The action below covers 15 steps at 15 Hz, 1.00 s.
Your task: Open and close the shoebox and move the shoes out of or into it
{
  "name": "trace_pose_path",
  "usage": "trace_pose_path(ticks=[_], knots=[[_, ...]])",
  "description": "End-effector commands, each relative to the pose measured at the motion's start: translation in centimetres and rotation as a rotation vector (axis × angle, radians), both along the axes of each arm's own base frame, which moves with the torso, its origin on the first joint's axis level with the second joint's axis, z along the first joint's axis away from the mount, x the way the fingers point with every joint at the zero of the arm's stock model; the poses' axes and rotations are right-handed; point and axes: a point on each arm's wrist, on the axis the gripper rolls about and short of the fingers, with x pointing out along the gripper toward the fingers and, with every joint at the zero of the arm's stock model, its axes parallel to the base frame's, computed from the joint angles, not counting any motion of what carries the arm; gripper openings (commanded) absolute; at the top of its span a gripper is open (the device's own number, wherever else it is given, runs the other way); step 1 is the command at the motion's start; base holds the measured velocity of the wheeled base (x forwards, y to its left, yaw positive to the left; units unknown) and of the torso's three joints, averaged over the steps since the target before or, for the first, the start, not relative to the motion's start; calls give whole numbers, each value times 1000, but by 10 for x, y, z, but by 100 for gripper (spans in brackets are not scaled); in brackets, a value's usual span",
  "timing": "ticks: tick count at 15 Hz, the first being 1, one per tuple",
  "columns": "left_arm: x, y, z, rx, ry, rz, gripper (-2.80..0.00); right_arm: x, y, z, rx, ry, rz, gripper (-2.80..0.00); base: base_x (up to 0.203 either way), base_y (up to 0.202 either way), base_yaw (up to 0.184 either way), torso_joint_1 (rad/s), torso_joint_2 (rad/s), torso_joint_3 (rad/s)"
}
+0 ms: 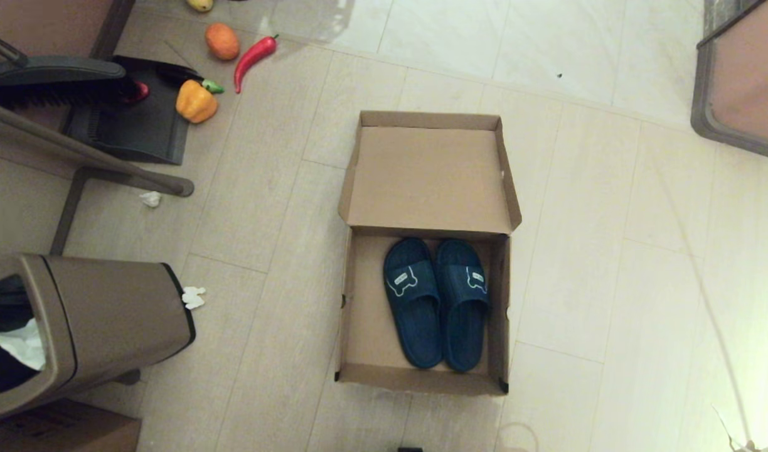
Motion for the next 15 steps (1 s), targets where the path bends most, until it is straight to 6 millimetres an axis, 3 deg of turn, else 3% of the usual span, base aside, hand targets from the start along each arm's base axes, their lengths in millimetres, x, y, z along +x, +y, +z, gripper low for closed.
trace_pose_path(ticks=[1,15], knots=[[-10,0,-3,-8,-149,12,-280,0,0,0,-4,5,1,-280,0,0,0,0,0,0],[-9,0,-3,-44,-167,46,-280,0,0,0,6,5,-1,-280,0,0,0,0,0,0]])
